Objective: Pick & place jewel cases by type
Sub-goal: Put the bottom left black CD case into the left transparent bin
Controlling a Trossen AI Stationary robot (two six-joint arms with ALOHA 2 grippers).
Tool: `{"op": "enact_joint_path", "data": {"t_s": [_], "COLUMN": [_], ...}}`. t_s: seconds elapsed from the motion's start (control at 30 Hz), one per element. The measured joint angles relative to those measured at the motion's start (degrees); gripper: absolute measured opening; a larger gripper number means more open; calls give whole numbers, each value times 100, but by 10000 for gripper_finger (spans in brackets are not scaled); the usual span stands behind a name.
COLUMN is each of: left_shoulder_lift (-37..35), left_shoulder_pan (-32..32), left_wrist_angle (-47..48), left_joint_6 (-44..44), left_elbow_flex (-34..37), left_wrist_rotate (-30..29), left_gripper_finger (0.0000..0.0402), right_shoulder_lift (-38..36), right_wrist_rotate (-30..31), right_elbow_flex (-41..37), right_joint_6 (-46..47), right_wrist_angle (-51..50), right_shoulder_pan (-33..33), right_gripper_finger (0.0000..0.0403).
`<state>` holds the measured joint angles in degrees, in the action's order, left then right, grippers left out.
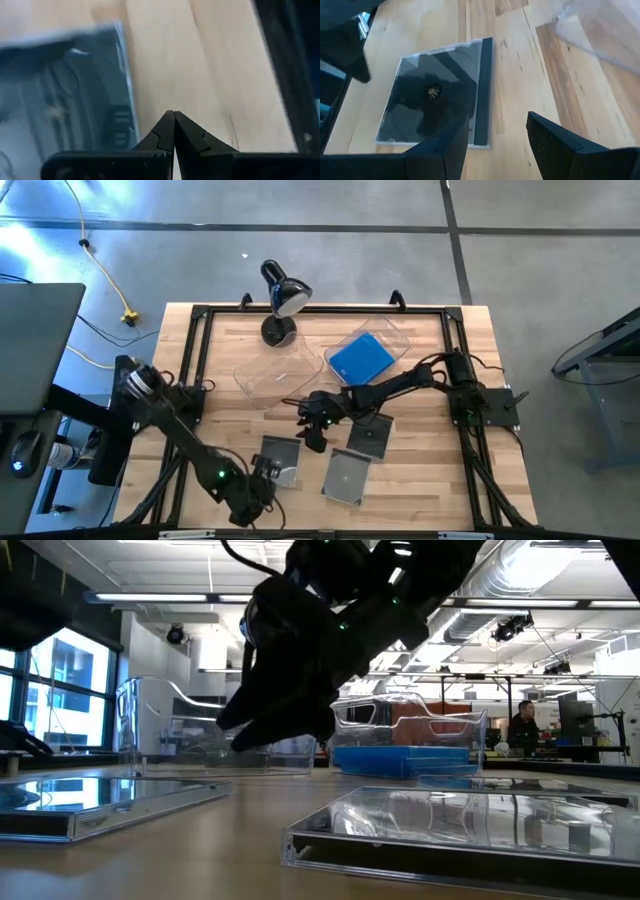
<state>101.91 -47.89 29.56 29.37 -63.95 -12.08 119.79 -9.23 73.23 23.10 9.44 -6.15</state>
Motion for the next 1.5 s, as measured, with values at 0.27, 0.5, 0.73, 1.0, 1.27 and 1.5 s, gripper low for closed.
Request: {"op": "enact_joint_path", "data": {"t_s": [0.27, 0.5, 0.73, 1.0, 1.27, 1.5], "left_shoulder_lift": [396, 396, 396, 400, 405, 413], "left_shoulder_pan": [-93, -51, -51, -49, -49, -47], "left_wrist_angle": [197, 762, 1196, 1244, 1298, 1802], "left_joint_6": [322, 456, 648, 521, 498, 539], "left_elbow_flex": [-16, -21, -16, -6, 1, 8], "left_wrist_rotate": [-49, -99, -132, -239, -255, -291], "left_gripper_finger": [0, 0, 0, 0, 0, 0], "right_shoulder_lift": [0, 0, 0, 0, 0, 207], "right_wrist_rotate": [103, 58, -17, 247, 241, 83], "right_elbow_flex": [-2, 0, -1, 0, 0, 0], "right_joint_6": [111, 548, 545, 543, 548, 548], "right_wrist_angle": [-82, -76, -155, -191, -189, -110], "right_shoulder_pan": [0, 2, -4, -2, -29, -34], "right_gripper_finger": [186, 186, 186, 186, 186, 186]}}
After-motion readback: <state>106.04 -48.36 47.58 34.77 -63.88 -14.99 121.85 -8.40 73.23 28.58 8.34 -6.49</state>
